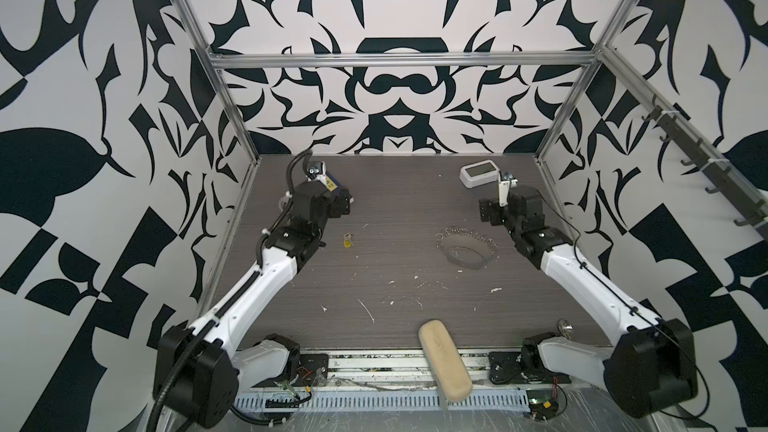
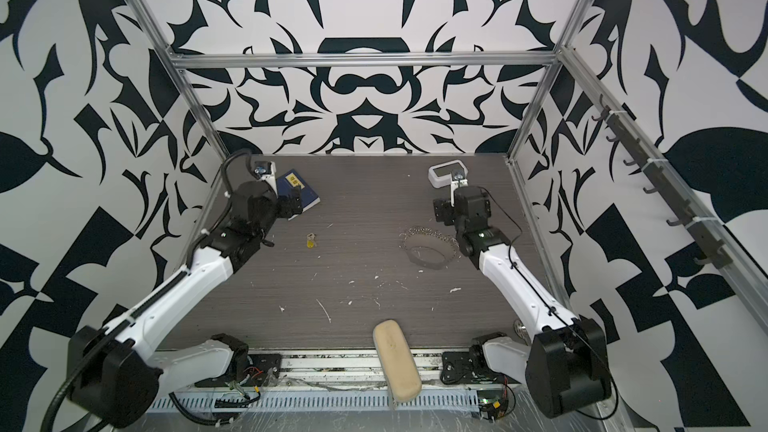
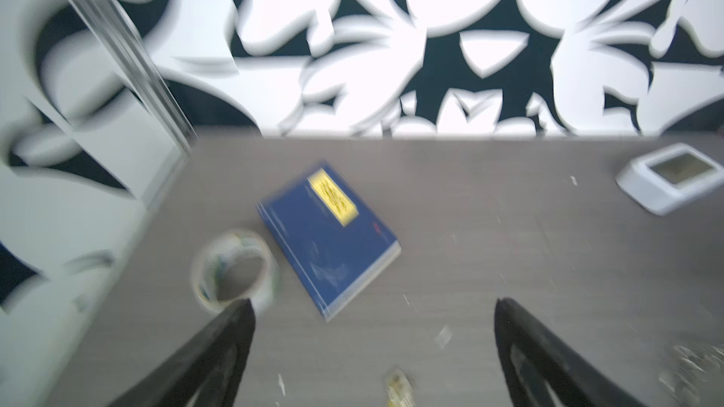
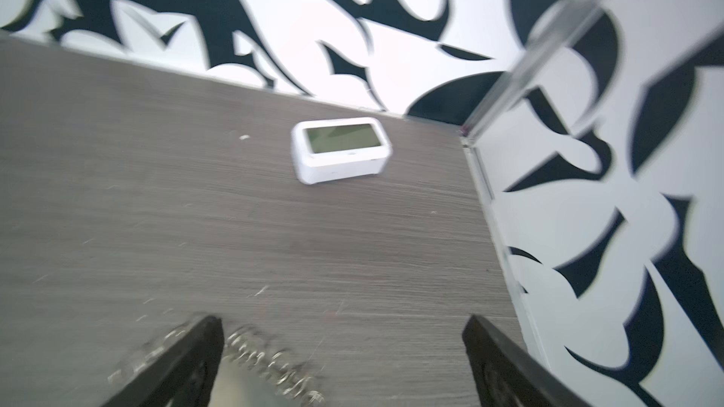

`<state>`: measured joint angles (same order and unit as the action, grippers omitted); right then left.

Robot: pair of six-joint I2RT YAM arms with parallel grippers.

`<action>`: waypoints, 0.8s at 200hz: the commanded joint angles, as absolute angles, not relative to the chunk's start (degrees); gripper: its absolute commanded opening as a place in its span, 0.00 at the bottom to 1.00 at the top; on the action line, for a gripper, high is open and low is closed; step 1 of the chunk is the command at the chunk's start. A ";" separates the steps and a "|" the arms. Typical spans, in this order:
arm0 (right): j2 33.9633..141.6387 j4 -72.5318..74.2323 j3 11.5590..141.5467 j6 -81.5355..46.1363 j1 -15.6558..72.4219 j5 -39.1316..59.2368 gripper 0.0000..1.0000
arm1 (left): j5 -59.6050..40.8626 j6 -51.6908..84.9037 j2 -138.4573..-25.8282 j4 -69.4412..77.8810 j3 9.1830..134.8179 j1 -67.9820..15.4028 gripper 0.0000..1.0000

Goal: Remove the keys from the keyring

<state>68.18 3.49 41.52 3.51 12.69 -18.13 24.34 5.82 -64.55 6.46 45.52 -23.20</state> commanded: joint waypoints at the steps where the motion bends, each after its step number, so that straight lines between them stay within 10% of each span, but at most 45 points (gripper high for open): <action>1: 70.64 24.33 30.24 2.06 12.35 -23.86 1.00 | 30.96 -4.11 -63.56 32.11 33.76 -22.51 1.00; 113: 91.09 65.53 15.52 3.04 11.04 -22.84 1.00 | 40.88 -2.73 -64.93 54.62 13.33 -18.50 1.00; 160: 90.25 59.58 17.82 2.15 10.60 -22.31 1.00 | 38.10 -2.38 -68.53 59.81 10.13 -14.98 0.99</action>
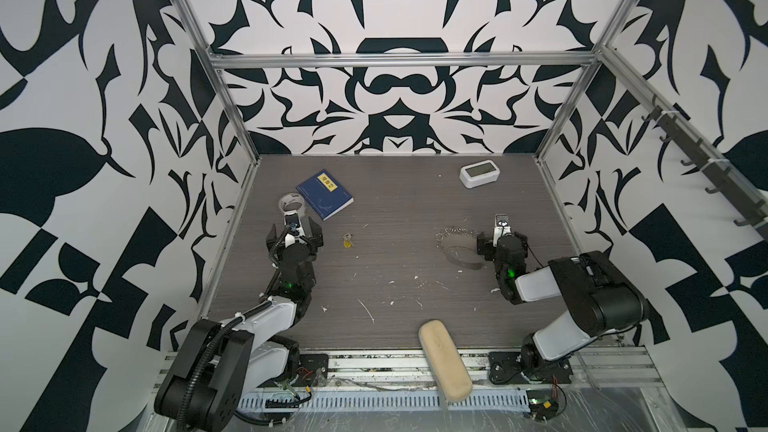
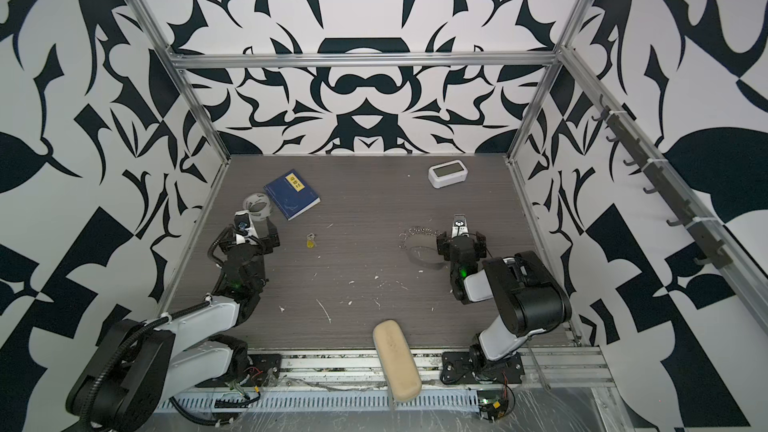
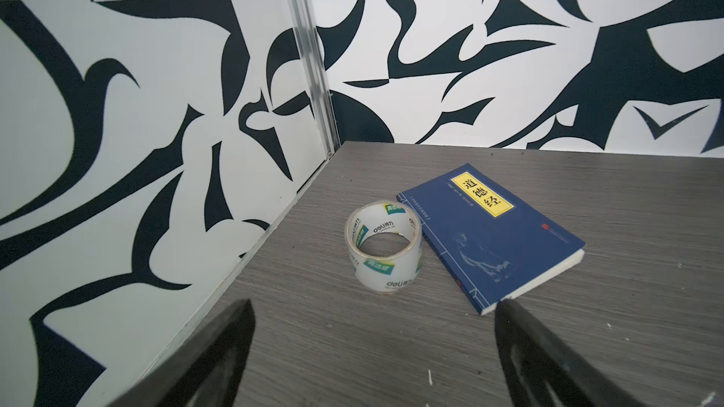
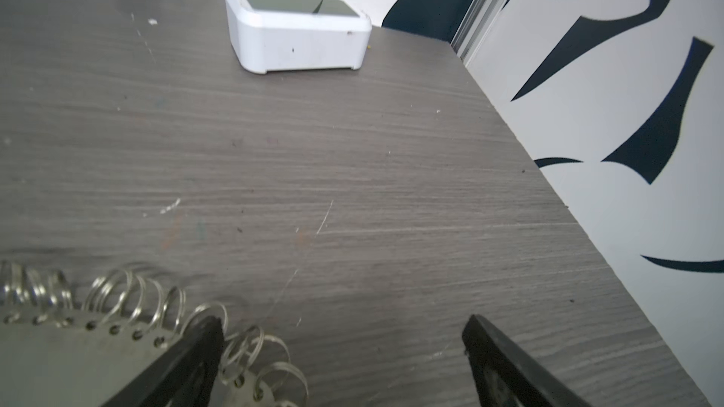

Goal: Remove the keys from the keyring

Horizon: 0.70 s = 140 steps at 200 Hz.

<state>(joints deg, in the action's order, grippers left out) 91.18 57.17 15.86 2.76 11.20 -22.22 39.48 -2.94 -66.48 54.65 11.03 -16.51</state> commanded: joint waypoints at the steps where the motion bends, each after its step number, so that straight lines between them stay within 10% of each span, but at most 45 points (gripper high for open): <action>1: 90.21 59.50 17.87 2.08 10.57 -22.36 1.00 | 37.99 -2.33 -68.68 59.88 10.16 -14.96 0.99; 70: 90.09 58.73 18.17 1.89 10.40 -22.59 1.00 | 32.86 -4.99 -92.24 77.41 13.37 -10.02 0.99; 140: 90.09 58.70 18.19 1.83 10.31 -22.63 1.00 | 23.95 5.28 -87.87 47.26 24.53 -1.06 1.00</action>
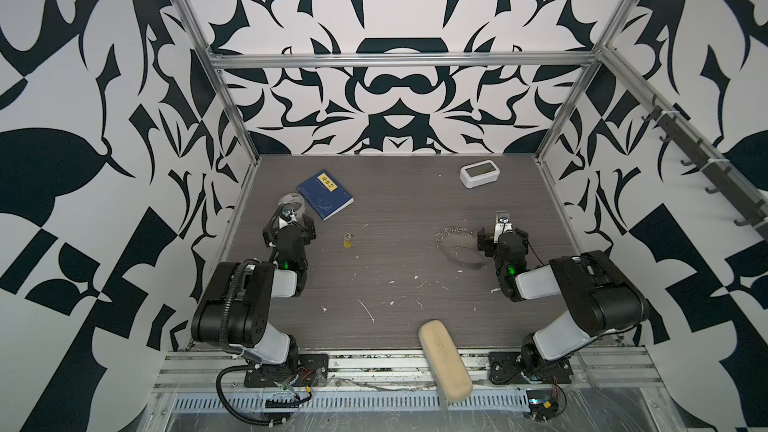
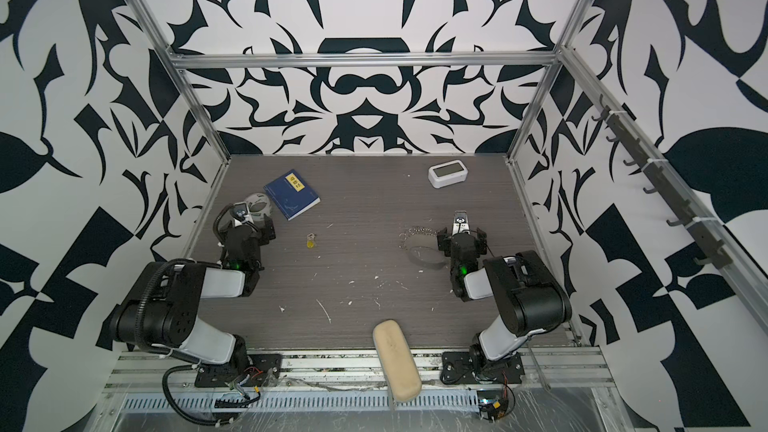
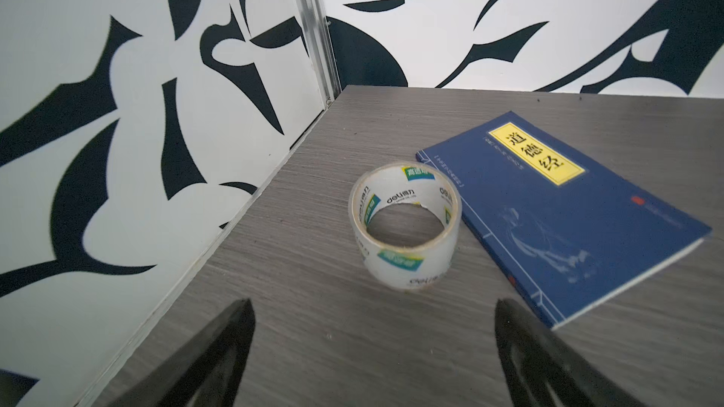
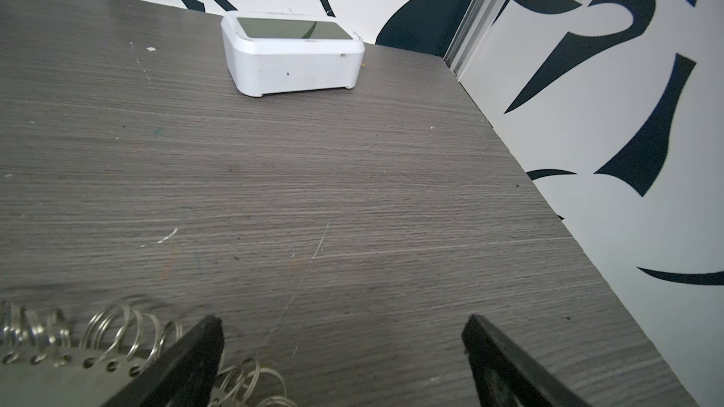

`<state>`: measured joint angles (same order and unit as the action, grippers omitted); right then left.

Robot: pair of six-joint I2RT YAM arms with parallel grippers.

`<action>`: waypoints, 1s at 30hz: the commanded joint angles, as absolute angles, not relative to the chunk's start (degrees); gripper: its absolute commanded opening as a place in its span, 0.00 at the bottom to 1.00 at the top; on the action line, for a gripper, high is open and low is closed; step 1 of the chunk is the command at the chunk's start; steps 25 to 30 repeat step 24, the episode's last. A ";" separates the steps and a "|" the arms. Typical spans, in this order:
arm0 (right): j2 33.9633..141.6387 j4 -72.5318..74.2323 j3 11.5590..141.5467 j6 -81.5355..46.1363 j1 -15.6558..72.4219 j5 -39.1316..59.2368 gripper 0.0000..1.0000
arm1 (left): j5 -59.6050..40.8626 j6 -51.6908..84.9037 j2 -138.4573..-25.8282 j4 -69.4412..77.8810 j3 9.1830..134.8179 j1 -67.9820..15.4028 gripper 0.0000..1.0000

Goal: Remove the keys from the keyring

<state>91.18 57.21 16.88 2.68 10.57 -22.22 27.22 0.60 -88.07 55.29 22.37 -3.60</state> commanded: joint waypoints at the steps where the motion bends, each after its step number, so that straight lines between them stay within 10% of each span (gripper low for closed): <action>1: 90.09 58.71 18.19 1.79 10.25 -22.65 1.00 | 23.97 5.50 -87.88 47.23 24.53 -0.97 1.00; 7: 90.09 58.65 18.19 1.83 10.28 -22.59 1.00 | 21.82 4.43 -93.28 78.75 11.12 -0.44 0.99; 13: 90.18 58.66 18.28 1.82 10.28 -22.59 1.00 | 22.98 5.79 -90.09 55.49 20.77 -0.36 1.00; 30: 89.93 57.06 18.77 0.08 8.53 -21.73 1.00 | 22.41 6.36 -89.96 57.81 19.57 0.00 0.99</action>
